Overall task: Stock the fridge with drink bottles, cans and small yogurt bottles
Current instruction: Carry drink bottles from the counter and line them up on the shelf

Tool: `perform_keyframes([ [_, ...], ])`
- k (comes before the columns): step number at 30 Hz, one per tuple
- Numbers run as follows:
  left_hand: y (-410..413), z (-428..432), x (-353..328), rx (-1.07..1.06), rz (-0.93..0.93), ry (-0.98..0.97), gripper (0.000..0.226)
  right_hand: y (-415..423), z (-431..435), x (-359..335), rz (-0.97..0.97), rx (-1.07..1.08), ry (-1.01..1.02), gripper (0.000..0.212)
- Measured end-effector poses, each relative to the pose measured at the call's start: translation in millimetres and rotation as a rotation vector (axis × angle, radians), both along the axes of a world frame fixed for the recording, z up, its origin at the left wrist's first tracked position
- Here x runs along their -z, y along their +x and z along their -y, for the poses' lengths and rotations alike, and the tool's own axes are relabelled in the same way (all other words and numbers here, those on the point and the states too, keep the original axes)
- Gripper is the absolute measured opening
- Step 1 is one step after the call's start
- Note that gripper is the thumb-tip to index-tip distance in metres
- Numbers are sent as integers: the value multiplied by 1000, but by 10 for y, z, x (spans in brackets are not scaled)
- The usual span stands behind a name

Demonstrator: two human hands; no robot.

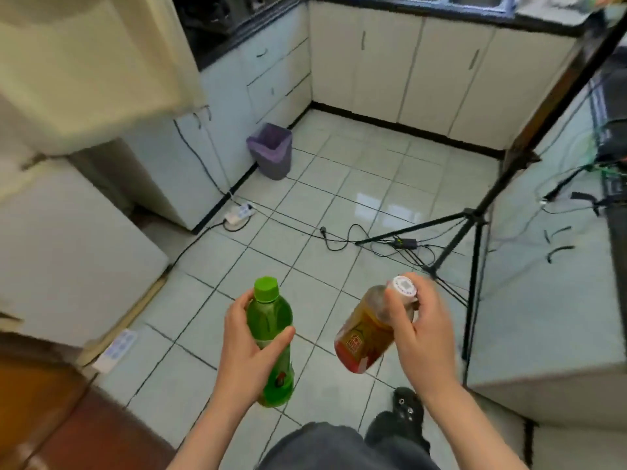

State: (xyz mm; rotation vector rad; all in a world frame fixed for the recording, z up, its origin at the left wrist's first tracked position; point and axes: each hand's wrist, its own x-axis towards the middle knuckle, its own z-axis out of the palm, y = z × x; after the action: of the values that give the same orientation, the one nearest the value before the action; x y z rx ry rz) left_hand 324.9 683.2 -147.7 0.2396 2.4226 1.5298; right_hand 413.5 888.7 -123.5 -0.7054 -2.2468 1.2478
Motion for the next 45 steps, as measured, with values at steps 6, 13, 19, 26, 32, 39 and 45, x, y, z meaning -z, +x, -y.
perform_keyframes([
  [6,-425,1126,112,-383,59,70,72,-1046,846,-27,12,-308,39,42],
  [13,-966,2059,250,-767,15,150,69,-2440,1802,150,16,-650,75,31],
  [19,-1888,2956,173,-923,-60,81,71,-3866,2811,125,-46,-894,39,12],
  [26,-3079,3834,-288,-1097,-235,50,68,-5303,3866,-272,-159,-1046,37,10],
  [32,-3643,4346,-449,-1216,-361,132,64,-6047,4649,-432,-185,-1092,-35,22],
  [39,-4525,5078,-518,-1104,-434,191,67,-6844,5417,-559,-223,-1083,9,19],
  [45,-5545,5816,-892,-976,-553,221,64,-7602,5964,-986,-350,-998,56,9],
])
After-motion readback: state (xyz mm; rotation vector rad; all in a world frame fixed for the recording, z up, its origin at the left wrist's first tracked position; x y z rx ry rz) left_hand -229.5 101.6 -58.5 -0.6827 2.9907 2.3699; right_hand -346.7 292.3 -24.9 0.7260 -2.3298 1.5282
